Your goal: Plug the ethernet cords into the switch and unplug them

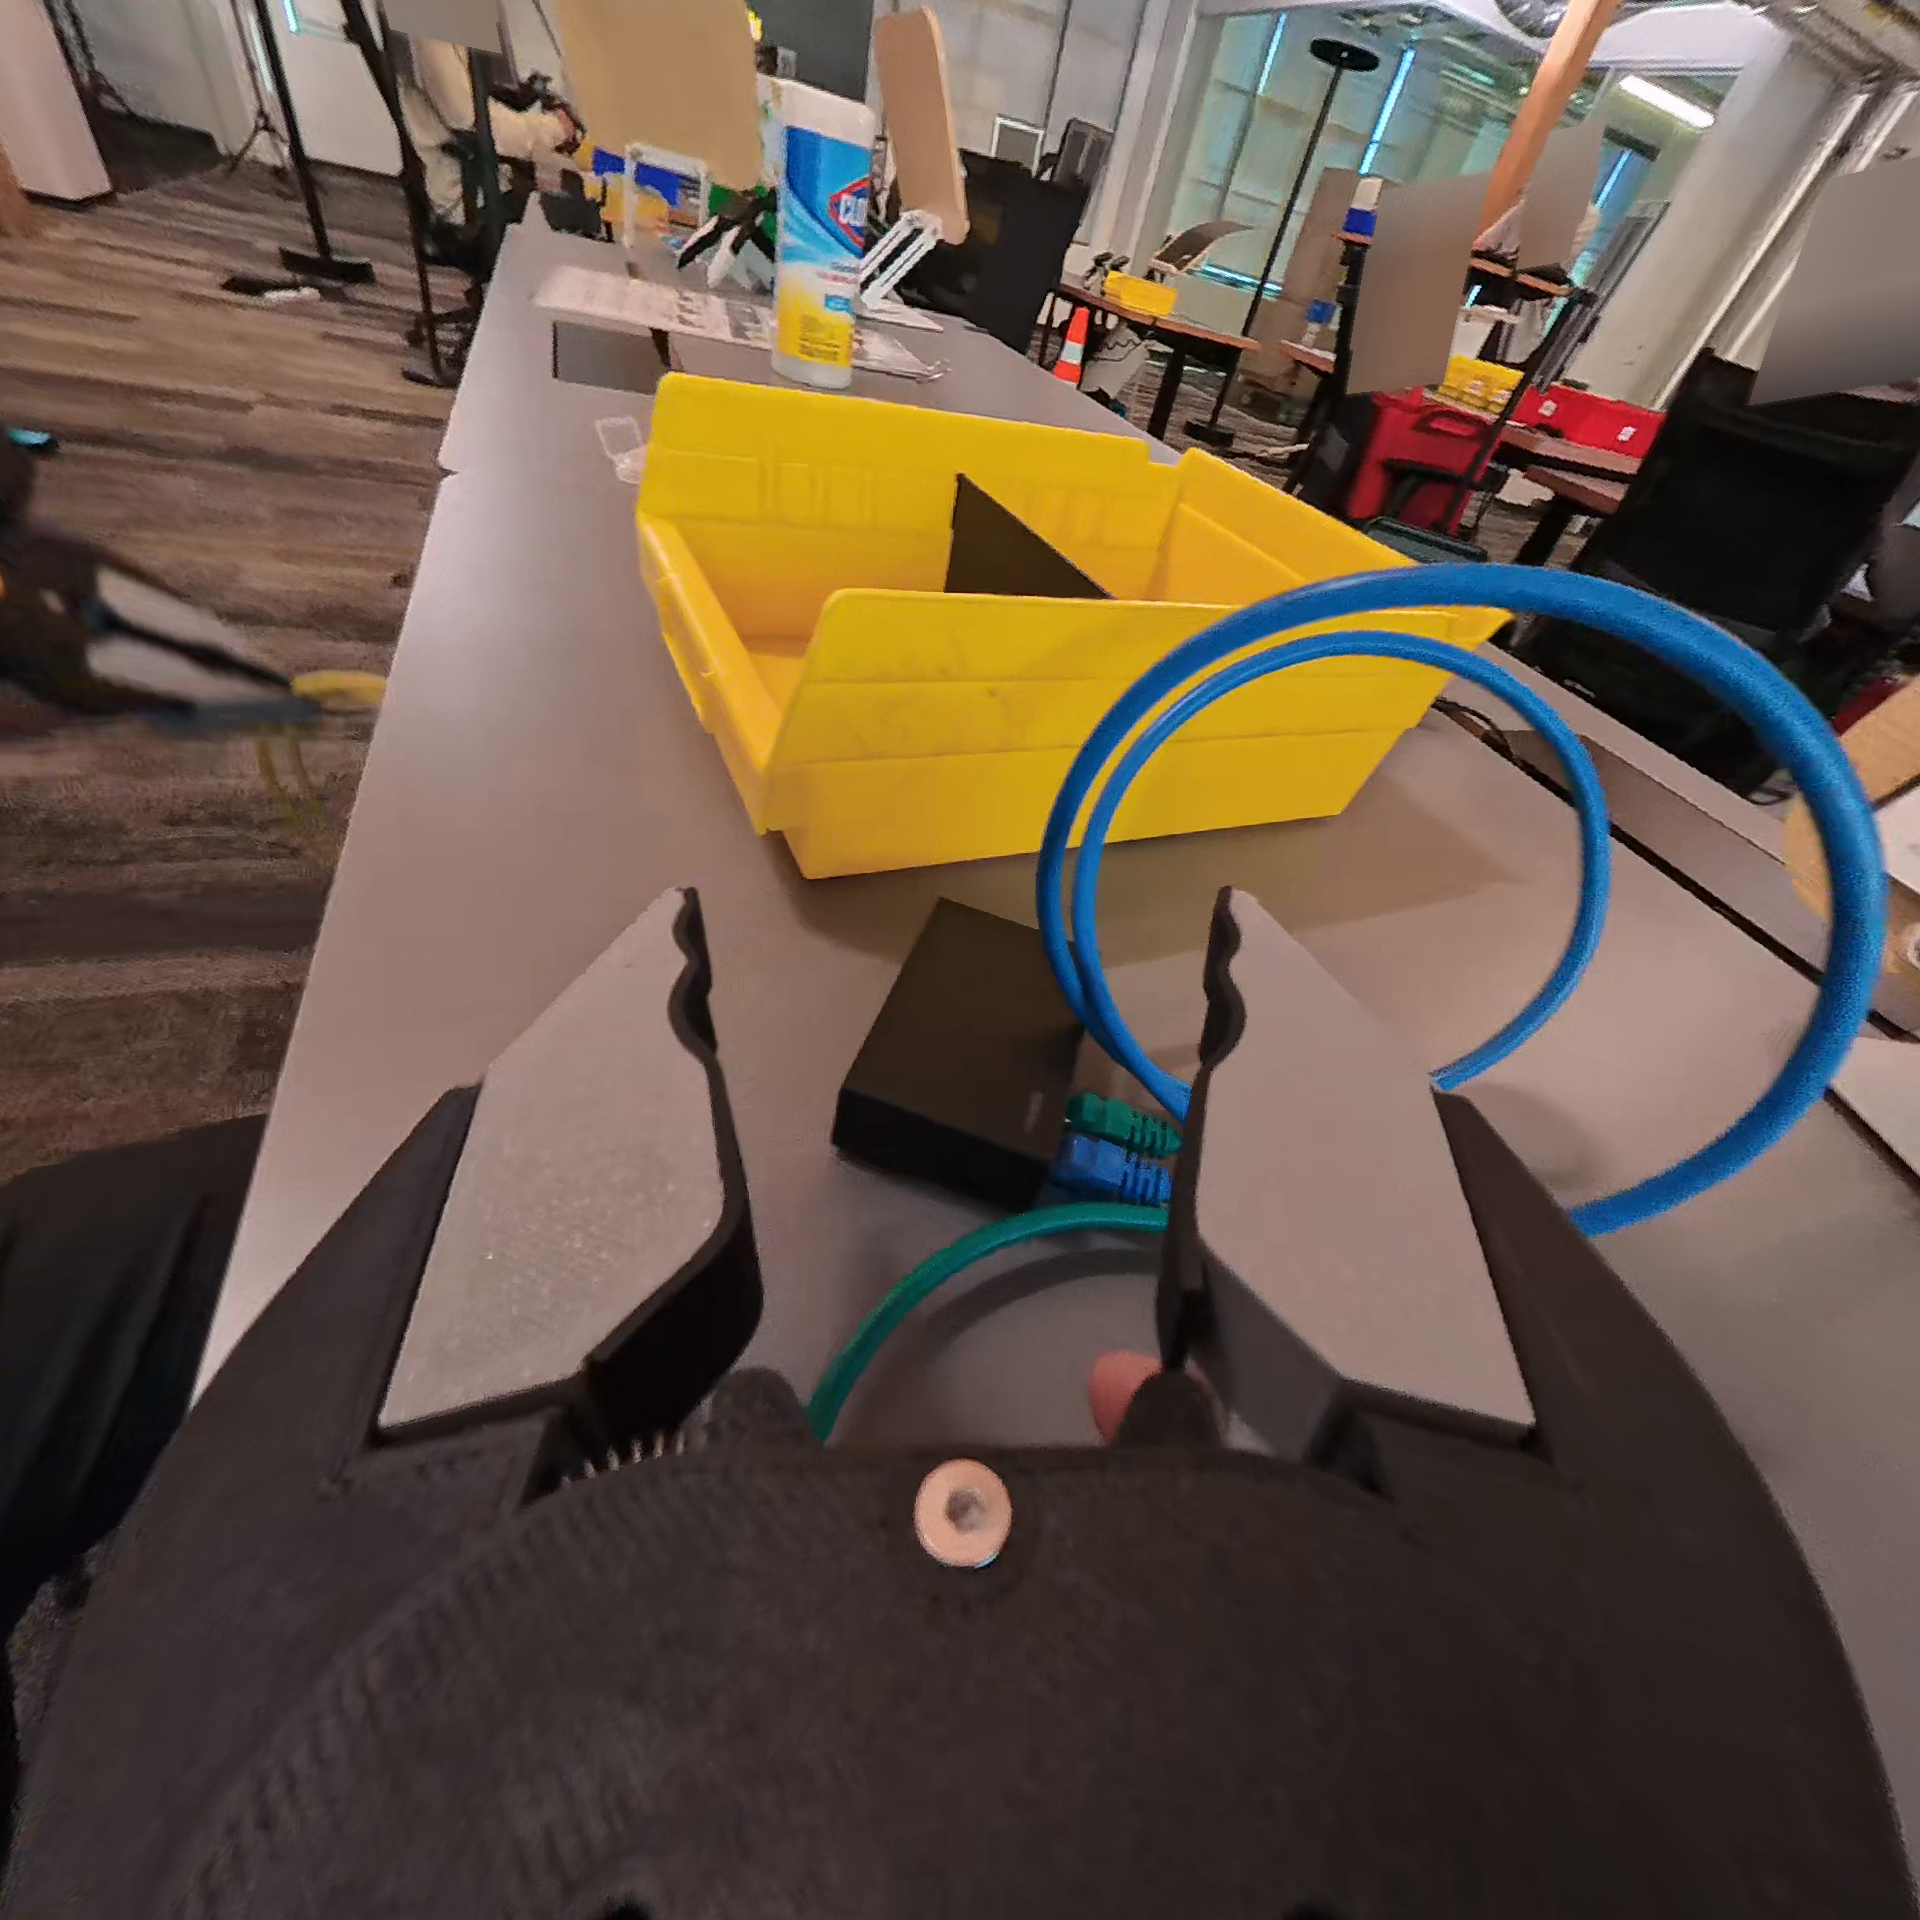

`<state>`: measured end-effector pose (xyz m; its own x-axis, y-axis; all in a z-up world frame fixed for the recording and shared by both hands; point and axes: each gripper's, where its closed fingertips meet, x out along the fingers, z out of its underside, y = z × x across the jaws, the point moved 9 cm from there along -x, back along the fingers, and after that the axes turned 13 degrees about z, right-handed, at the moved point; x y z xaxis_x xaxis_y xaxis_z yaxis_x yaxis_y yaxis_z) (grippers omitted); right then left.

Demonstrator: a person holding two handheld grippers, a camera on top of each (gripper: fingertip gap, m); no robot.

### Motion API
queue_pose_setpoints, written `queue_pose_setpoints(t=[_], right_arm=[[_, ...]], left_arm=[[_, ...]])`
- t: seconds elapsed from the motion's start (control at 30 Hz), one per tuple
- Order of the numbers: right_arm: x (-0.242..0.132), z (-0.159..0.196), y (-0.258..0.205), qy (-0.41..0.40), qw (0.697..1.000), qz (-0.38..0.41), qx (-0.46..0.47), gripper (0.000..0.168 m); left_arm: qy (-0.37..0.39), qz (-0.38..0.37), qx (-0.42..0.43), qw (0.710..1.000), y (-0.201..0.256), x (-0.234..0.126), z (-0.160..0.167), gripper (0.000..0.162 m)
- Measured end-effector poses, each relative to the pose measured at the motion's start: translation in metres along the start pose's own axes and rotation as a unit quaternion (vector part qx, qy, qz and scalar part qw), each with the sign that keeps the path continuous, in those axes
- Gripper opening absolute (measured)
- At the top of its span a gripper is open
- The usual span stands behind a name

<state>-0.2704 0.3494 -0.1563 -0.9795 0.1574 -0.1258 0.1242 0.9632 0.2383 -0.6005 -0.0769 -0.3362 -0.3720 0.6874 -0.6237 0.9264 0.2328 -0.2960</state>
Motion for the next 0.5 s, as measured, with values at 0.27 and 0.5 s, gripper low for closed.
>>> queue_pose_setpoints(t=[0.27,0.5], right_arm=[[-0.008,-0.005,-0.022,0.018,0.998,-0.003,-0.06,0.093],[-0.01,-0.006,-0.022,0.017,0.999,-0.014,-0.041,0.092]], left_arm=[[0.034,-0.102,0.126,0.986,0.051,-0.11,-0.139,0.004],[0.071,-0.143,0.155,0.975,0.08,-0.161,-0.201,0.003]])
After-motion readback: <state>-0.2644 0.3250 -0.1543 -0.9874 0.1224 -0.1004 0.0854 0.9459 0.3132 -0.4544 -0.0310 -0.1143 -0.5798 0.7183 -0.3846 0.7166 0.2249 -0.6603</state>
